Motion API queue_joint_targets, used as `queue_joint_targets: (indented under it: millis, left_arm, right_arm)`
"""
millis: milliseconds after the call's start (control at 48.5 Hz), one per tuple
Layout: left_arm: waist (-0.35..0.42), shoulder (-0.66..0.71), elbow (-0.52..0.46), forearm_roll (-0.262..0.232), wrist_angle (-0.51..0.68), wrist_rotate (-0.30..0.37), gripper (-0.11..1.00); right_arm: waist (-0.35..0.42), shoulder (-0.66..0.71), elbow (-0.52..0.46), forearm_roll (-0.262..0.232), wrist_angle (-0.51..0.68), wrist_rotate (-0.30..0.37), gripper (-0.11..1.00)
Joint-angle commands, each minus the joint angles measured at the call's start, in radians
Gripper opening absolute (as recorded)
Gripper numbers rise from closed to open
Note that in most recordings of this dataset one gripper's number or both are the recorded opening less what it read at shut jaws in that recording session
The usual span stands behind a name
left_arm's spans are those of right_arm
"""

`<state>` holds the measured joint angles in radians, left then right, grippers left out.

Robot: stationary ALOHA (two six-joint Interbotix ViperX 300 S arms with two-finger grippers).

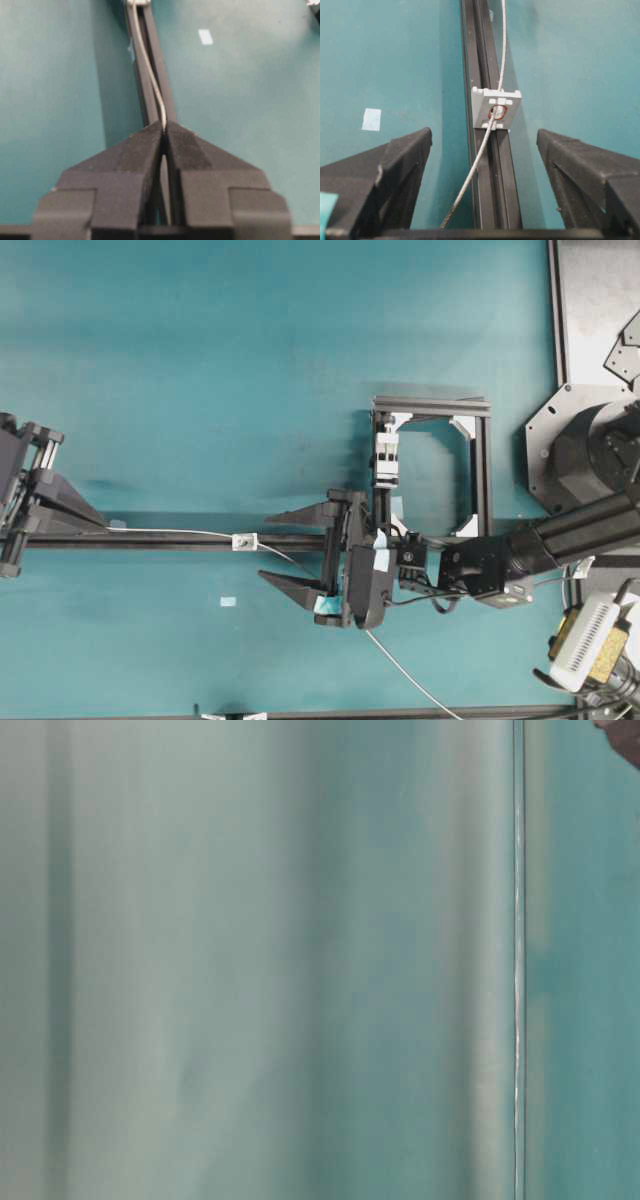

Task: Insert the wire into the hole on the right side and pull it with the left arm.
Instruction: 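Pull the wire leftward through the hole with the left gripper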

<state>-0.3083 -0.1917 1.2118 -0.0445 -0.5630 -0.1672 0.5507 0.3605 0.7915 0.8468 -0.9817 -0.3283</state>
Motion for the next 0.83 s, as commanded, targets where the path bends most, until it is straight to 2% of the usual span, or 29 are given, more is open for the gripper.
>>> queue_joint_targets:
  millis: [0, 83, 165, 248, 372, 454, 516, 805]
  left_arm:
    - [-0.005, -0.014, -0.018, 0.003, 0.003, -0.028, -0.07]
    - [-0.005, -0.014, -0.018, 0.002, 0.008, -0.051, 0.02]
    - [-0.006, -0.015, -0.017, 0.003, 0.008, -0.061, 0.17]
    - [-0.005, -0.015, -0.015, 0.002, 0.009, -0.064, 0.38]
    - [-0.003, -0.014, -0.012, 0.003, 0.008, -0.064, 0.76]
    - [0.0, -0.015, -0.014, 0.003, 0.009, -0.063, 0.94]
    - [0.006, -0.015, -0.017, 0.003, 0.009, -0.061, 0.97]
    - [0.051, -0.015, -0.023, 0.003, 0.009, -0.049, 0.97]
  right_arm:
    - [0.003, -0.035, -0.011, -0.003, -0.005, -0.002, 0.91]
    - [0.002, -0.035, -0.011, -0.003, -0.003, -0.002, 0.91]
    - [0.002, -0.035, -0.011, -0.002, -0.003, -0.002, 0.91]
    - [0.003, -0.035, -0.012, -0.003, -0.003, -0.003, 0.91]
    - [0.003, -0.035, -0.012, -0.003, -0.005, -0.003, 0.91]
    - [0.003, -0.038, -0.012, -0.003, -0.005, -0.003, 0.91]
    - [0.003, -0.046, -0.009, -0.003, -0.003, -0.005, 0.91]
    - [-0.005, -0.141, 0.044, -0.003, -0.005, -0.028, 0.91]
